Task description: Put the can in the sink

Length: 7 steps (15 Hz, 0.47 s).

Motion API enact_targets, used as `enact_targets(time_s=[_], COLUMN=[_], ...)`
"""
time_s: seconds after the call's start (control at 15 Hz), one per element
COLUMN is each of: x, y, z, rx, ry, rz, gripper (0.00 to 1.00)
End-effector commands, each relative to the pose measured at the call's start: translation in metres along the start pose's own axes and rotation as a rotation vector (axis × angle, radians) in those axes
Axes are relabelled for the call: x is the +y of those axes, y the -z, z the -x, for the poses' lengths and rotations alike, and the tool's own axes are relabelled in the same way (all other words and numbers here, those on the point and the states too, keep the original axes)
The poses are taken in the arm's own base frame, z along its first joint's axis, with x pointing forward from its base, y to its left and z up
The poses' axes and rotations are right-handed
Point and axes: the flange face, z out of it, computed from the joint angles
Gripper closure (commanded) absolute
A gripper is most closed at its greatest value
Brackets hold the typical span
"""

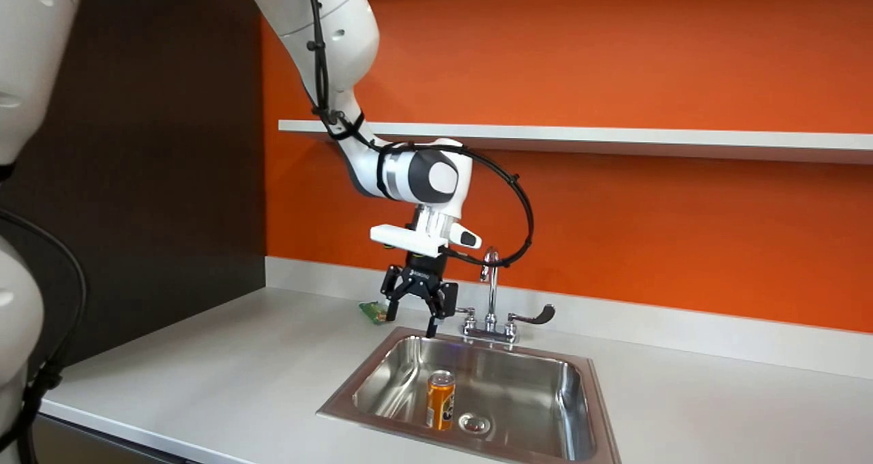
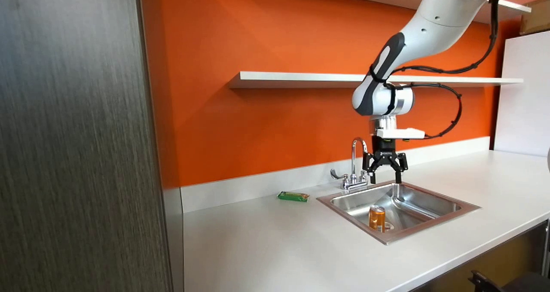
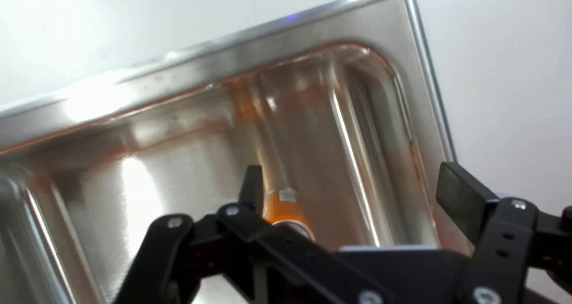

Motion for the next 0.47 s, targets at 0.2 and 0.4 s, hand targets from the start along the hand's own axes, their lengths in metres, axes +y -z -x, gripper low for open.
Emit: enact_targets(time_s=[0.2, 0.4], x=[-0.038, -0.037], y=[0.001, -0.004], z=[0.124, 0.109], rx=[-0.04, -0.042], ry=[0.155, 0.123], rz=[0.019, 0.008], gripper=[0.0, 0.0])
